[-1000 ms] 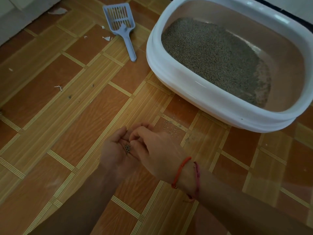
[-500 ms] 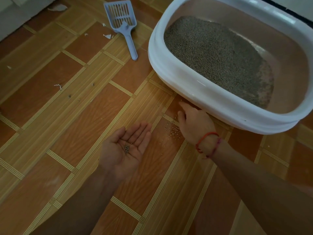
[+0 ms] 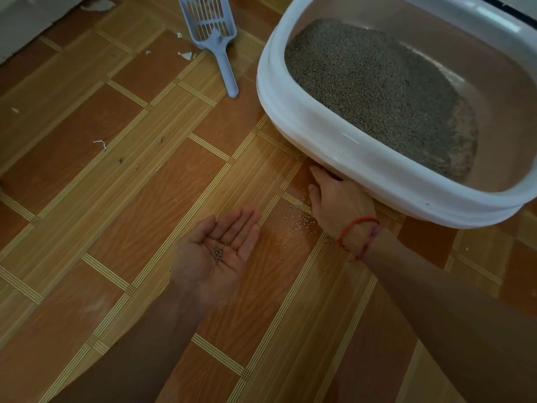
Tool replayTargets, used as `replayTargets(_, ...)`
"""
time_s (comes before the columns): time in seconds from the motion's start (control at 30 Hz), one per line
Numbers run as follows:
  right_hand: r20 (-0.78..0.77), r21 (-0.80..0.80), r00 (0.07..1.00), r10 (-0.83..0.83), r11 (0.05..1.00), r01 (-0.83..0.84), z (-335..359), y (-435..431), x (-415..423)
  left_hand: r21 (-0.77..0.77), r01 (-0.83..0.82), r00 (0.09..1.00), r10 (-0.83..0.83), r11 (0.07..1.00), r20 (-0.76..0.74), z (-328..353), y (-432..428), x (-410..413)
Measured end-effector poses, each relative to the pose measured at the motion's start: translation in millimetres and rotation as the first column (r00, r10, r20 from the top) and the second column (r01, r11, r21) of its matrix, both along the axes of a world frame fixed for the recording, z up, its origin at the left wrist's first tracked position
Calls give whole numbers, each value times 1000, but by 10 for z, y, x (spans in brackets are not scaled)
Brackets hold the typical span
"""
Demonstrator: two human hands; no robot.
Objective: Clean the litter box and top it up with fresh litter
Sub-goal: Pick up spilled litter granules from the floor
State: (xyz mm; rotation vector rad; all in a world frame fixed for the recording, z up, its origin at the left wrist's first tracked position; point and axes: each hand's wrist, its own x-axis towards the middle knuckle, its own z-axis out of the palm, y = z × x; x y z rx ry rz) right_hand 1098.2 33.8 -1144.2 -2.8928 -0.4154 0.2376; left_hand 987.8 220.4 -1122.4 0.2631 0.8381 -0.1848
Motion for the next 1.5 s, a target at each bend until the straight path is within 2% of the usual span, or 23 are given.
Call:
replayTargets(0.17, -29, 29, 999, 21, 999, -20, 40, -22, -116, 12, 2, 1000, -2, 1000, 6, 19, 13, -15)
replayTargets(0.47, 60, 129, 997, 43, 990, -51, 16, -54, -237, 12, 0, 1000, 0, 1000, 18, 54, 20, -19)
replayTargets(0.83, -20, 190, 1000, -6, 982, 9, -3, -25, -136, 21, -6, 999, 5, 1000, 32, 76, 25, -23)
replayTargets(1.17, -115, -52, 990, 78, 995, -84, 45, 51, -156, 13, -8, 999, 8, 1000, 39, 82, 10, -48)
replayTargets(1.23, -123, -7, 990, 69, 997, -71, 85, 87, -215, 15, -10, 999, 9, 1000, 46, 81, 6, -49)
replayTargets(1.33, -143, 140, 987, 72, 989, -52, 245, 222, -361, 18, -14, 999, 13, 1000, 48, 81, -1, -61)
replayTargets(1.5, -229, 358, 963, 141, 932, -51, 633, 527, -746, 2, 15, 995, -15, 1000, 95, 84, -10, -107)
